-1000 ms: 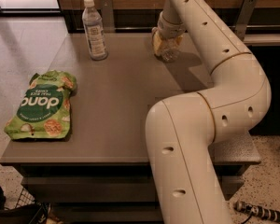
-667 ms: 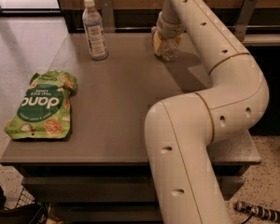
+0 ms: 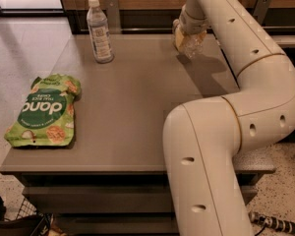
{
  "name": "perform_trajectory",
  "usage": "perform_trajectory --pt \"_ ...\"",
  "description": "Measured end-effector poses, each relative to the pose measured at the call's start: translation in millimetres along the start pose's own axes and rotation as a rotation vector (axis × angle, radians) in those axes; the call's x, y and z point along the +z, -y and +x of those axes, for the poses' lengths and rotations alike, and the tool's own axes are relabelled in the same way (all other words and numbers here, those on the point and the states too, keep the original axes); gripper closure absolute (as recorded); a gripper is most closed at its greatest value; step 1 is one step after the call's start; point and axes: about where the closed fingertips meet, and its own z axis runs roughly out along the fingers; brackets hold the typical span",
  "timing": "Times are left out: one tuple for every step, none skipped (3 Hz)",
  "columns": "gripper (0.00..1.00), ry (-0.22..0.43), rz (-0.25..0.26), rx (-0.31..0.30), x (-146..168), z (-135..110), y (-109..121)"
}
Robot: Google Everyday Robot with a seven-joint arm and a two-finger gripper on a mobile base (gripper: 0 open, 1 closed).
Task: Place water bottle upright
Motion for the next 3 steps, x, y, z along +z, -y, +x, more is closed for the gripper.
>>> perform_trajectory --pt "1.0 0.059 0.065 0.019 -33.5 5.0 38.0" --pt "1.0 0.104 0.104 0.034 -59.1 13.5 61.9" --pt "1.0 0.187 0.128 0.041 -90.5 30.7 78.6"
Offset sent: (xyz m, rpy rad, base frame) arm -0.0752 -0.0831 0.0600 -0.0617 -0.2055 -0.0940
